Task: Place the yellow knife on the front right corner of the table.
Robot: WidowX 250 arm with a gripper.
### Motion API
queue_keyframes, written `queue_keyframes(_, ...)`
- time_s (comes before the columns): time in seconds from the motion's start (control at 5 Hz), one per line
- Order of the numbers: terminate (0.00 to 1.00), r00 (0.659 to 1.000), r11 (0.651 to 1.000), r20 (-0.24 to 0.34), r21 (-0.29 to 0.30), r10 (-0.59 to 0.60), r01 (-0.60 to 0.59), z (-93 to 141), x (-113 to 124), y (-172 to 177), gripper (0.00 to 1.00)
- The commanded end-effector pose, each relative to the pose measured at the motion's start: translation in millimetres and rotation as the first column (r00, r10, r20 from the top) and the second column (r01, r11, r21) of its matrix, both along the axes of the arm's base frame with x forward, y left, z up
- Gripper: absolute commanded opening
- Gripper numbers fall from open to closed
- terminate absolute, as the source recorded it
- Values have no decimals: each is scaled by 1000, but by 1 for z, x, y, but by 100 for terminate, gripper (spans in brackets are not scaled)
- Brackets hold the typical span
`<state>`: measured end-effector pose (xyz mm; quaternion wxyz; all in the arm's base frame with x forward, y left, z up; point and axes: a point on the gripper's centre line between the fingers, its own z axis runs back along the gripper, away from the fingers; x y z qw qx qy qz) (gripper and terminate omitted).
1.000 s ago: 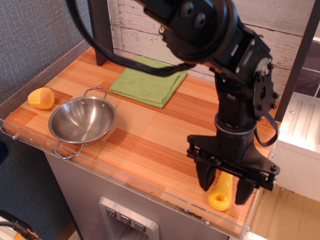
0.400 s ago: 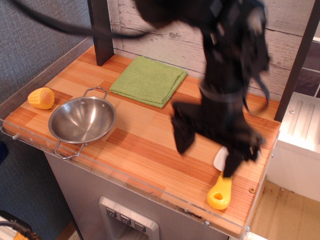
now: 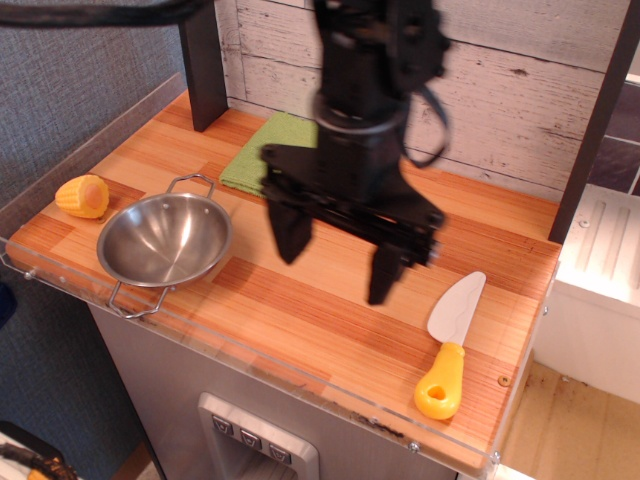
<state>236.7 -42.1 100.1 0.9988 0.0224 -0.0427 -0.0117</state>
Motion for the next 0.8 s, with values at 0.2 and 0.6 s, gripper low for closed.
queue_keyframes(0.2,0,999,998,39,-62,-19,21,13,-1,6,100)
queue_keyframes(0.6,100,999,998,39,-62,-19,21,13,-1,6,100)
